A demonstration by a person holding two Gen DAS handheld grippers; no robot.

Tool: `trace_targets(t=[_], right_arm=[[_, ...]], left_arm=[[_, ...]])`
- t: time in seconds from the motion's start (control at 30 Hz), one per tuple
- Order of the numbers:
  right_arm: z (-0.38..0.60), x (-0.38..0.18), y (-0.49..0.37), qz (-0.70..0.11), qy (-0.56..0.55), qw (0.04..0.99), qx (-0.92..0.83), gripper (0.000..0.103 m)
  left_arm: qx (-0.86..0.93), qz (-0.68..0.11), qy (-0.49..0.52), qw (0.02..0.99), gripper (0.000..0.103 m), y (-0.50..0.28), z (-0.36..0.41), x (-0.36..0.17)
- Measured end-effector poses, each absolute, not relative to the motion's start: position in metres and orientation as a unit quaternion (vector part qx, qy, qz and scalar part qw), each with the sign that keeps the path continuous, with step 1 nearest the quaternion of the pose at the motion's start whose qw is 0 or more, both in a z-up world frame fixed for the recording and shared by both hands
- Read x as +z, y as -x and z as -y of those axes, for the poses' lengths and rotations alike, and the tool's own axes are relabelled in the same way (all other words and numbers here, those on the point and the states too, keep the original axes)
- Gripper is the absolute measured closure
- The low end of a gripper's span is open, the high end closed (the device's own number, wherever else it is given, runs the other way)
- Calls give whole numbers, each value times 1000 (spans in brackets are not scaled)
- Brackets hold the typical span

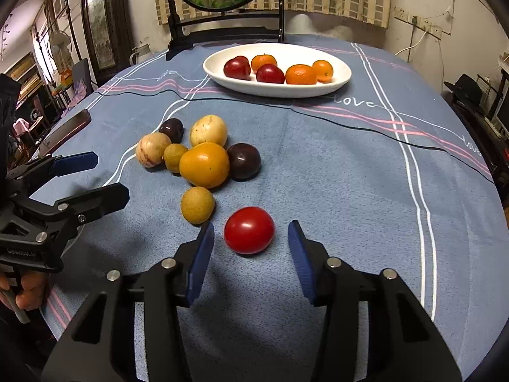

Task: Organize fruits
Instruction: 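Grasp a red tomato with the right tool while the left tool grasps a pale speckled fruit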

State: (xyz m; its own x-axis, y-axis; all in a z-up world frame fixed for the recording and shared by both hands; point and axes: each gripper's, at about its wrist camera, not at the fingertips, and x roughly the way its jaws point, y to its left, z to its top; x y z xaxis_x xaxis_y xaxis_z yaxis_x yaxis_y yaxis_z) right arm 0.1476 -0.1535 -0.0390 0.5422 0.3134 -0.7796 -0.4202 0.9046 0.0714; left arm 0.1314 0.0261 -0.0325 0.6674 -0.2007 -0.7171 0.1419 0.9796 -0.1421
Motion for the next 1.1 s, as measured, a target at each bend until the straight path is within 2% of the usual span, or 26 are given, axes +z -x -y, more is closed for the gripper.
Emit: trace_targets(t=[0.23, 0.33, 0.4, 0.63, 0.73, 0.8, 0.87, 0.93, 1.1], right_arm=[[151, -41, -151, -438, 63, 872, 209, 56], [148, -43, -154, -446, 66, 868, 208, 60], [147, -45, -156, -453, 66, 864, 208, 68], [165, -46, -160, -458, 4, 861, 222, 71], [166, -45, -159, -457, -3, 860, 227, 71], [167, -46, -159, -458, -5, 859, 228, 71], [168, -46, -160, -458, -11, 858, 230, 71], [170, -46, -160, -458, -16, 858, 233, 71], [170, -46, -160, -458, -19, 857, 233, 71]], left_arm=[[-94, -399, 39, 911, 2, -132, -27, -34], [-95, -399, 42, 911, 2, -132, -27, -33], [-95, -400, 44, 911, 2, -132, -28, -34], [-111, -404, 74, 905, 3, -137, -35, -34], [-122, -420, 76, 896, 20, -149, -38, -37], [-124, -431, 74, 891, 40, -157, -40, -39], [-126, -438, 72, 887, 49, -164, -41, -42], [-118, -437, 65, 889, 52, -170, -42, -42], [-121, -437, 60, 889, 50, -180, -42, -41]])
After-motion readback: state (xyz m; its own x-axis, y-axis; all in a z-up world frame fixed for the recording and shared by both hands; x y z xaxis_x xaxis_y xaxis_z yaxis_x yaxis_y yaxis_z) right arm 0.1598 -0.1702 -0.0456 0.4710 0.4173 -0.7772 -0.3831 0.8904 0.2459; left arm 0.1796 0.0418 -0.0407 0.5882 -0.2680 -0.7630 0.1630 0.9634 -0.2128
